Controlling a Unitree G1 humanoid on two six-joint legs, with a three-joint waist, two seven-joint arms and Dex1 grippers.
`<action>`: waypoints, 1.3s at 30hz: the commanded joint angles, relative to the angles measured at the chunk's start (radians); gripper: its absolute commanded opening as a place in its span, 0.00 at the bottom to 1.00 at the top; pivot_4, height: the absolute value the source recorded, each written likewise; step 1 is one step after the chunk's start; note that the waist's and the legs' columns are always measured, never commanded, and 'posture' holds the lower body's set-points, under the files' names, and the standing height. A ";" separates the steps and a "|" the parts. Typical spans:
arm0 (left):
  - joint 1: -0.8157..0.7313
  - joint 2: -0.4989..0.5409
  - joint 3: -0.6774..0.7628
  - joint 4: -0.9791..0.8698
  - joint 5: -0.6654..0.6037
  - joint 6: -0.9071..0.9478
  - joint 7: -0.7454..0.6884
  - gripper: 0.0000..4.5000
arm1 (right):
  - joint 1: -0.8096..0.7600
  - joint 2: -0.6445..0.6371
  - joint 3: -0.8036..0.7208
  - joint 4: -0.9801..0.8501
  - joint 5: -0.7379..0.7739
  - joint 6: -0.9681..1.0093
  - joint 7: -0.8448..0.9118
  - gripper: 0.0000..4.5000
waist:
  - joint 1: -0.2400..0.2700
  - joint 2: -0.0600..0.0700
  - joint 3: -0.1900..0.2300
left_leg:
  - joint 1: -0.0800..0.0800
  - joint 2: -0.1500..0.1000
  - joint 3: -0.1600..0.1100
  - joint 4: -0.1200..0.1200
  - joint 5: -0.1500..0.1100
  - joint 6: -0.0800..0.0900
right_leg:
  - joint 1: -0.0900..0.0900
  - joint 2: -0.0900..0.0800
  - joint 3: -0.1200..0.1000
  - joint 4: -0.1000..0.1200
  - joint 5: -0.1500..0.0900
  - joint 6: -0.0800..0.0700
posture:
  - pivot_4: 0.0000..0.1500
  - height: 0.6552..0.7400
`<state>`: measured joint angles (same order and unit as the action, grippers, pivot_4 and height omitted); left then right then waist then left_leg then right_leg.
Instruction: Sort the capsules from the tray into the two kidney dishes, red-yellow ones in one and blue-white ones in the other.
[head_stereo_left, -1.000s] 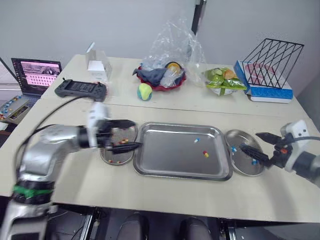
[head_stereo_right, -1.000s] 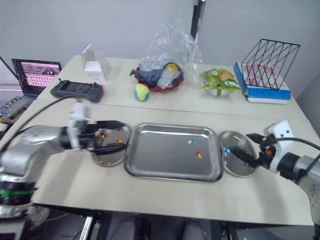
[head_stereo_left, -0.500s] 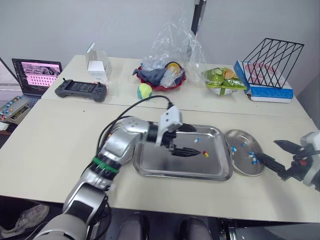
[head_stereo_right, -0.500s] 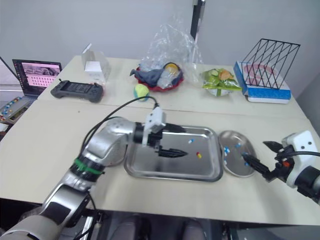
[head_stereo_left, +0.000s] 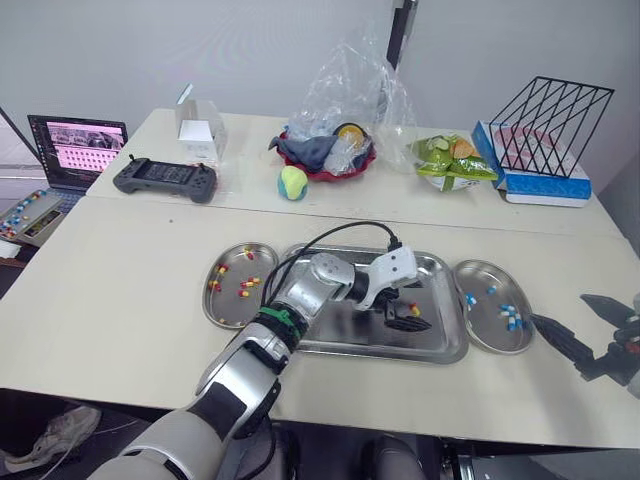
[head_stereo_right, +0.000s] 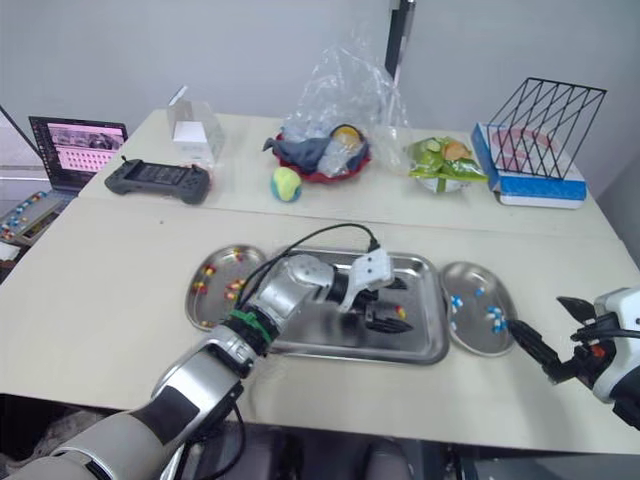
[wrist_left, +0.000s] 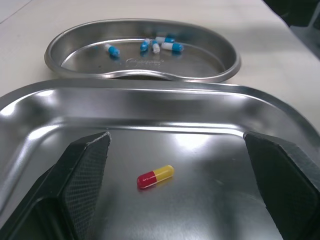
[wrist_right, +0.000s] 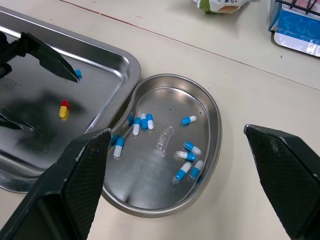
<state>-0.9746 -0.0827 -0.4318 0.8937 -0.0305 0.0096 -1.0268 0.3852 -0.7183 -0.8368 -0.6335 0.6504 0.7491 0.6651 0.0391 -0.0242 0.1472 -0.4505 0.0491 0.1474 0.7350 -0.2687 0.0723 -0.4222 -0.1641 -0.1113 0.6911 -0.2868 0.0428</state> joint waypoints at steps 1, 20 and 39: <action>-0.037 -0.036 0.018 0.056 0.032 -0.042 0.032 1.00 | 0.003 0.002 -0.028 -0.030 0.010 -0.017 -0.014 0.99 | -0.001 0.000 0.000 | -0.001 0.000 0.000 0.001 0.000 0.000 | 0.000 0.000 0.000 0.000 0.000 0.000 | 1.00 0.34; -0.054 -0.034 0.044 0.107 0.111 -0.032 -0.026 0.01 | -0.054 -0.045 0.017 0.030 -0.009 -0.017 -0.020 1.00 | -0.002 0.001 0.000 | -0.006 0.000 -0.007 0.006 0.000 0.000 | 0.000 -0.001 -0.008 0.000 0.000 0.000 | 1.00 0.34; 0.045 0.339 0.316 -0.522 -0.123 0.373 -0.114 0.01 | -0.241 -0.145 0.156 0.181 -0.007 -0.048 0.074 1.00 | -0.028 0.005 -0.002 | -0.008 0.001 -0.008 0.010 0.004 -0.006 | 0.000 0.000 -0.009 0.003 0.000 0.000 | 1.00 0.34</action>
<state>-0.9644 0.1947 -0.1452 0.4585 -0.1224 0.3429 -1.1097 0.1657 -0.8377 -0.6732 -0.4603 0.6323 0.7270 0.7171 0.0108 -0.0196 0.1455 -0.4581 0.0496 0.1396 0.7449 -0.2647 0.0657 -0.4220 -0.1646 -0.1203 0.6941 -0.2865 0.0433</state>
